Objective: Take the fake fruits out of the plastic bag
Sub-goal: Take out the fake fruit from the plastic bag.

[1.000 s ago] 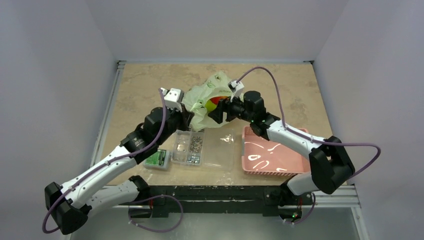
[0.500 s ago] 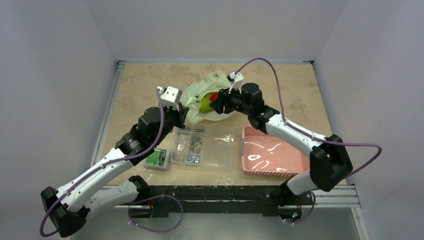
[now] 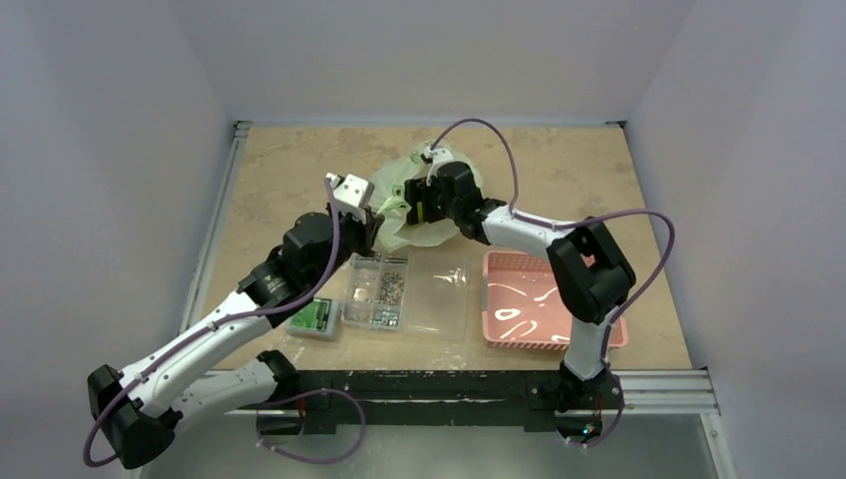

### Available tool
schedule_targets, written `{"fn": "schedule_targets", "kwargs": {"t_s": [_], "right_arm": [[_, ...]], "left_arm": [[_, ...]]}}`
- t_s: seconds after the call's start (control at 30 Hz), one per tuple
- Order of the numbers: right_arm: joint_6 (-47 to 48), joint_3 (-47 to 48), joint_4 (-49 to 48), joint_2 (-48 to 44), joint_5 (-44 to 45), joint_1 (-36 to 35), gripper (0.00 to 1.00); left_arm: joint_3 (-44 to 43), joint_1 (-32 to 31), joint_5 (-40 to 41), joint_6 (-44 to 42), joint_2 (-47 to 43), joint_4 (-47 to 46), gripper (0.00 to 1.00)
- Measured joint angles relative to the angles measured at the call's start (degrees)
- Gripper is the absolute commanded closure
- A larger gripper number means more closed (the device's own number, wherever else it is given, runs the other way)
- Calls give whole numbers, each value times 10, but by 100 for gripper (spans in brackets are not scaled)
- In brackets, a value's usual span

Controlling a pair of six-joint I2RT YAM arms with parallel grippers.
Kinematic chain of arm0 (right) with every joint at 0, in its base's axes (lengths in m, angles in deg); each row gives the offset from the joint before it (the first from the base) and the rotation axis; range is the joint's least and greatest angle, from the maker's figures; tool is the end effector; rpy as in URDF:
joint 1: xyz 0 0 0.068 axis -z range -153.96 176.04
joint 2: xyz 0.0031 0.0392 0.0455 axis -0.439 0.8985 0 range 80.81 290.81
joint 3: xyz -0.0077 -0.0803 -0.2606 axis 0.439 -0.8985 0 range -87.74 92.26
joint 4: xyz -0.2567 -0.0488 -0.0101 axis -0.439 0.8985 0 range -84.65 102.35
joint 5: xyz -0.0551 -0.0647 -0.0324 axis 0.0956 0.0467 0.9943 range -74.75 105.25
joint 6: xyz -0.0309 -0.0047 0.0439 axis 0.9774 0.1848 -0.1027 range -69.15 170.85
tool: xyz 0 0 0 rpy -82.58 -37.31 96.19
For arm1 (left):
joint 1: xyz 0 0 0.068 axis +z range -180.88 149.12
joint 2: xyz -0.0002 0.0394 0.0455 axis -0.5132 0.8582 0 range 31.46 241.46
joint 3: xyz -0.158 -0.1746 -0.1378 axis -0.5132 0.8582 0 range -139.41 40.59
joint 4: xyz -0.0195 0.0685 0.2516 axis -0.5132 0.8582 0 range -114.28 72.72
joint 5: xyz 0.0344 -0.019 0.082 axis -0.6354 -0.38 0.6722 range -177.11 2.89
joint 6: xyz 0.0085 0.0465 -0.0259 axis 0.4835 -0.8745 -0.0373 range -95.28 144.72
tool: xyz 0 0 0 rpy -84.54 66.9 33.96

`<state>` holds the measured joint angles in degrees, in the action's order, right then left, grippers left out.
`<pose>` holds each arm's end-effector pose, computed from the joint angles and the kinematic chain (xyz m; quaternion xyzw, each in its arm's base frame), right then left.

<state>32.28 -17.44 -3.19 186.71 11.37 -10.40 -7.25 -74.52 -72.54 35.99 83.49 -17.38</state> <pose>0.3397 0.2538 0.2237 -0.1499 0.8394 0.2665 0.4494 0.1602 -0.1404 0.3427 0.1361 0.7580 -0.2037 0.6045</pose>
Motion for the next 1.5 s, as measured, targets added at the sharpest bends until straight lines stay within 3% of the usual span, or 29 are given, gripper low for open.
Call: {"fn": "schedule_targets", "kwargs": {"t_s": [0.2,0.57,0.87,1.03,1.23,1.5], "right_arm": [[25,26,-3,56,21,-9,14],[56,93,-4,125,91,-24,15],[58,112,4,159,150,-41,37],[52,112,3,159,155,-40,60],[43,112,7,156,162,-40,81],[17,90,23,83,164,-40,96]], "left_arm": [[0,0,-16,-15,15,0,100],[0,0,-17,-25,15,-1,100],[0,0,-8,-36,18,0,100],[0,0,-6,-36,26,0,100],[-1,0,-7,-36,33,0,100],[-6,1,-11,-34,40,-1,100]]}}
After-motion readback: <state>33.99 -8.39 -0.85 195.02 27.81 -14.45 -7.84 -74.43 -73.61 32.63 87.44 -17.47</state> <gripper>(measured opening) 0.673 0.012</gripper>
